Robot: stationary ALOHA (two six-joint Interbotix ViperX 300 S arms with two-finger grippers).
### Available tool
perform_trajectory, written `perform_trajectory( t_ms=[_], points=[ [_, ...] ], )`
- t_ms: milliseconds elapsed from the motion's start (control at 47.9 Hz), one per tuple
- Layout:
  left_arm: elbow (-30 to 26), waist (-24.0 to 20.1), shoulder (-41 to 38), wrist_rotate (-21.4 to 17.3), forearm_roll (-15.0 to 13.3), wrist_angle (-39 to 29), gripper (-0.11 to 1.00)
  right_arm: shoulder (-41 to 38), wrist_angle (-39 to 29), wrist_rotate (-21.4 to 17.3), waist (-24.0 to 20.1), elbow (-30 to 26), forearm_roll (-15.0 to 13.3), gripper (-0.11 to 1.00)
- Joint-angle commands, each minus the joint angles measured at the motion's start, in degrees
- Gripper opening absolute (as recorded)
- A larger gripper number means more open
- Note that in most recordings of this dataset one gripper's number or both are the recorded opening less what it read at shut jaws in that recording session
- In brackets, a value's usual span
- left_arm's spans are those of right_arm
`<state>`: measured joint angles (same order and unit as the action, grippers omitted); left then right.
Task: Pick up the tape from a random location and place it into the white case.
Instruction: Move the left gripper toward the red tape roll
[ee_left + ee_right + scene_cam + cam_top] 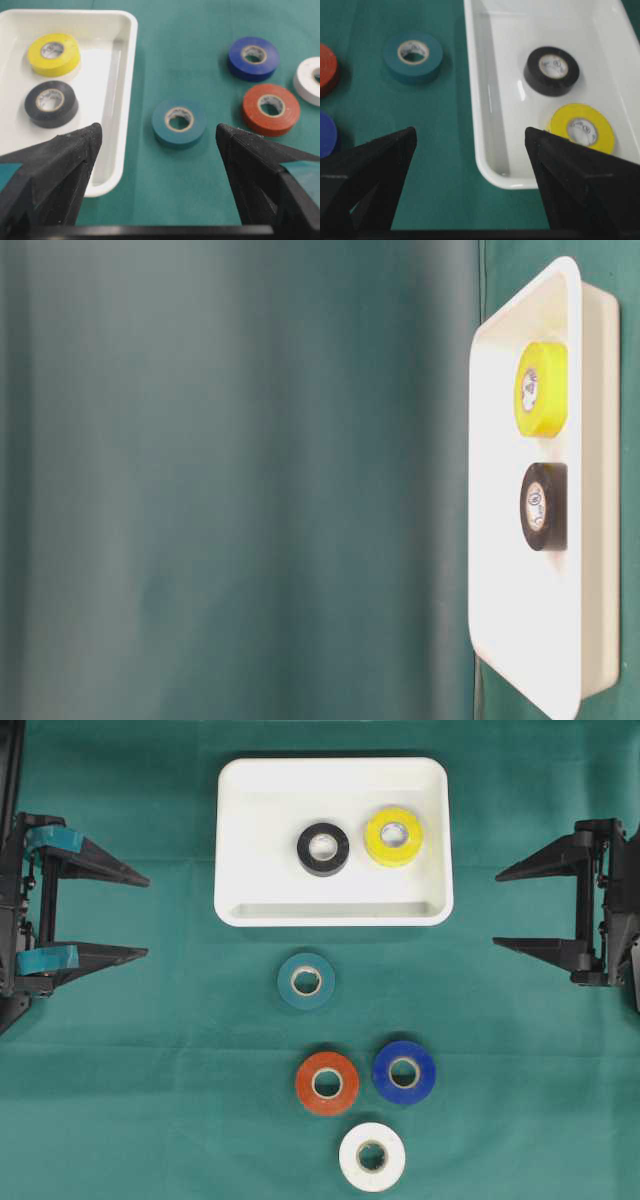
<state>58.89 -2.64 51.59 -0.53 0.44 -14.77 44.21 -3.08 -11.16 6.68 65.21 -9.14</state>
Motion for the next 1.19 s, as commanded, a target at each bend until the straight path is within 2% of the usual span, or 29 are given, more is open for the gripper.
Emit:
perform_trajectory(
  t_ms=[0, 898, 1023, 1169],
  points=[
    [-0.5, 0.0, -0.4, -0.1, -0.1, 0.5, 0.95, -0.1, 0.7, -0.1, -0.1, -0.6, 0.2, 0.88],
    [-0.4, 0.2, -0.4, 0.1, -0.1, 0.6, 0.95, 0.0, 0.6, -0.1, -0.1, -0.9, 0.2, 0.88],
    [-0.5, 2.8, -0.4, 0.1, -0.1, 0.5, 0.95, 0.0, 0.6, -0.2, -0.1, -0.9, 0.2, 0.88],
    [-0.5, 9.1, -0.4, 0.3, -0.1, 0.7, 0.95, -0.1, 0.6, -0.2, -0.1, -1.0, 0.2, 0.88]
  ],
)
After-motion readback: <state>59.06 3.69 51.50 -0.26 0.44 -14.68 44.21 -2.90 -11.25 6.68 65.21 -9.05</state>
